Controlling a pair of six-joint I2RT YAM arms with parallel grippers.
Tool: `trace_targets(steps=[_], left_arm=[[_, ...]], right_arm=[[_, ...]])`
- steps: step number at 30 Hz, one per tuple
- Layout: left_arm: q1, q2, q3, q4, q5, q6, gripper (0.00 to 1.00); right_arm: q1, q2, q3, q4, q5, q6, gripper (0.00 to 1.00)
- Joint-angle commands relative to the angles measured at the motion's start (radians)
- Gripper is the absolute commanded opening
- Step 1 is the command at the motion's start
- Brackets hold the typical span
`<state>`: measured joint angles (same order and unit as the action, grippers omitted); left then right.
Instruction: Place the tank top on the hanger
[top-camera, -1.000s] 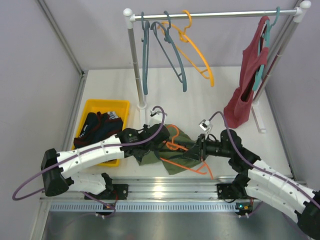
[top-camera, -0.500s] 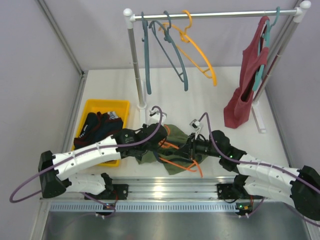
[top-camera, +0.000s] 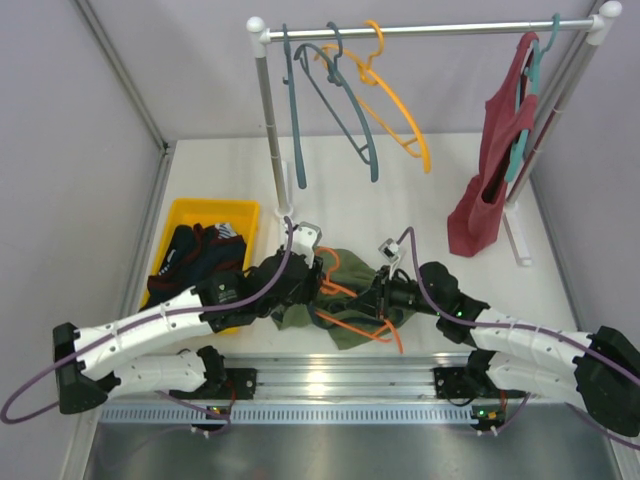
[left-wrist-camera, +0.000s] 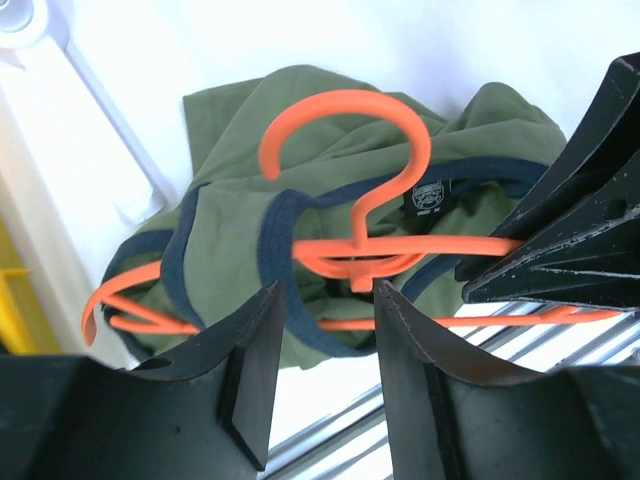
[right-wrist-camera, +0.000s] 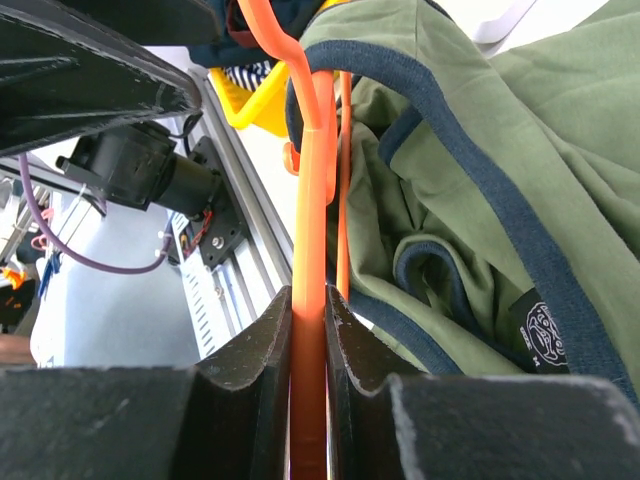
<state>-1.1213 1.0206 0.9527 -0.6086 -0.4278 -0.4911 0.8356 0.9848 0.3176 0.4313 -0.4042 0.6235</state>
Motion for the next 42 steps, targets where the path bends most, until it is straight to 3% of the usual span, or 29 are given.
trace_targets(steps=[1,10,21,24,32,35,37,38,40,41,42], left_arm=[[-0.005,-0.016,-0.055,0.223,0.024,0.037,0.47],[-0.005,0.016,-0.155,0.427,-0.014,0.033,0.49],[-0.005,0.058,-0.252,0.564,-0.017,0.032,0.49],[-0.003,0.058,-0.273,0.601,-0.011,0.031,0.44],[-0.005,0.052,-0.293,0.65,-0.012,0.074,0.0],[-0.003,0.05,-0.286,0.639,-0.015,0.103,0.0],[-0.003,0.049,-0.275,0.613,-0.022,0.115,0.0],[-0.003,0.049,-0.266,0.613,-0.026,0.121,0.0],[-0.003,0.05,-0.261,0.57,-0.034,0.131,0.0],[-0.003,0.049,-0.259,0.567,-0.037,0.135,0.0],[-0.003,0.046,-0.261,0.566,-0.042,0.135,0.0]], right_arm=[[0.013,-0.003,0.002,0.095,-0.001,-0.024,0.0],[0.013,-0.008,0.0,0.096,0.001,-0.022,0.0],[0.014,-0.009,-0.006,0.122,-0.001,-0.015,0.0],[0.016,-0.011,-0.005,0.123,-0.001,-0.015,0.0],[0.022,-0.021,0.003,0.083,0.025,-0.024,0.0],[0.031,-0.032,0.027,-0.001,0.077,-0.036,0.0],[0.033,-0.058,0.044,-0.079,0.134,-0.044,0.1],[0.039,-0.07,0.047,-0.103,0.155,-0.044,0.21],[0.037,-0.109,0.064,-0.158,0.214,-0.048,0.29],[0.037,-0.121,0.075,-0.228,0.238,-0.048,0.39],[0.037,-0.135,0.084,-0.262,0.258,-0.047,0.41]])
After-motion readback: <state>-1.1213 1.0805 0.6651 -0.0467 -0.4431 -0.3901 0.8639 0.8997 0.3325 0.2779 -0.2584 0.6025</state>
